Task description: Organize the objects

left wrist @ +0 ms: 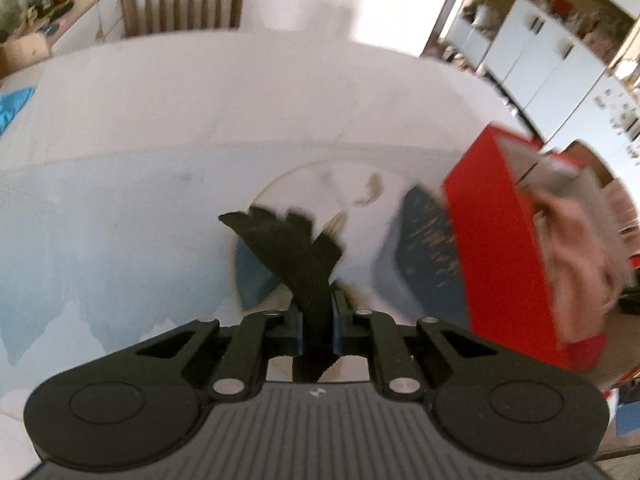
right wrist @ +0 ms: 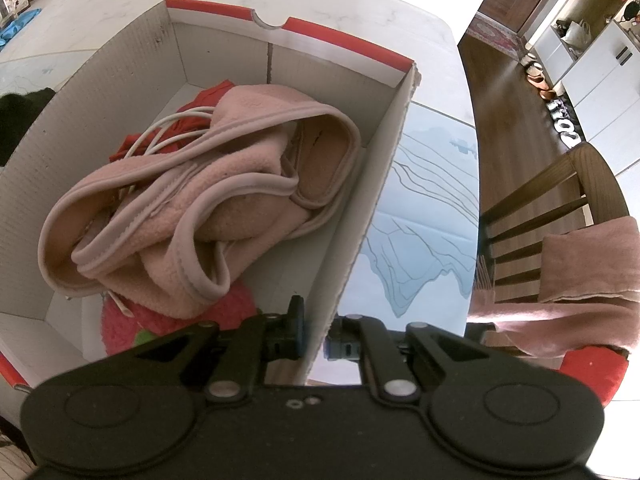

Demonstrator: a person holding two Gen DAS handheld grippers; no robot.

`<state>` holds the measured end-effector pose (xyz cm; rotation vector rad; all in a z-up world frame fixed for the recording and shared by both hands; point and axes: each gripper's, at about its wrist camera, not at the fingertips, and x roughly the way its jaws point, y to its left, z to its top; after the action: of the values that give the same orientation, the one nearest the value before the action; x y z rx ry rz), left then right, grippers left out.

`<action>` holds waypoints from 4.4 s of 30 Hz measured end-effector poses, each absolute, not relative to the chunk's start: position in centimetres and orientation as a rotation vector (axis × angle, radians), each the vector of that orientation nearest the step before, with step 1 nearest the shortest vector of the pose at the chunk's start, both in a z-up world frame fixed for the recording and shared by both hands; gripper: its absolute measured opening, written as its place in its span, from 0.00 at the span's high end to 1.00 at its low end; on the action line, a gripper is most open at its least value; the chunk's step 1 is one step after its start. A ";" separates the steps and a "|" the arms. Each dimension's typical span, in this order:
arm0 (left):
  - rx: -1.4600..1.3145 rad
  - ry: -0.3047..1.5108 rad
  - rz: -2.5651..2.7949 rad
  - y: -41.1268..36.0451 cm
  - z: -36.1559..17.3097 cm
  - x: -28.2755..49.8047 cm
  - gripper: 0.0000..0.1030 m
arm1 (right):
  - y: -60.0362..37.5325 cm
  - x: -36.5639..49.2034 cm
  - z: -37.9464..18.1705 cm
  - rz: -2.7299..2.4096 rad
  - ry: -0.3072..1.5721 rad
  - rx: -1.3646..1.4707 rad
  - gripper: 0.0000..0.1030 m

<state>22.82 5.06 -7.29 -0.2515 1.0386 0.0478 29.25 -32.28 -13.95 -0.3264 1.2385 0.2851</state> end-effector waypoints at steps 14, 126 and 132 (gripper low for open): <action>-0.198 0.868 -0.200 -0.4 2.3 22.9 0.90 | -32.2 29.3 -13.8 0.287 1.234 -0.327 0.93; 0.178 0.987 -0.516 -17.3 -4.8 29.8 0.91 | -32.0 29.1 -13.8 0.290 1.227 -0.331 0.93; 0.178 1.037 -0.503 -17.3 -6.6 30.1 0.91 | -32.0 29.1 -13.8 0.291 1.227 -0.332 0.93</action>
<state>30.11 -17.32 -6.61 0.1781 1.0374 -0.5026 29.05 -32.05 -13.79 -0.3318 1.2266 0.2907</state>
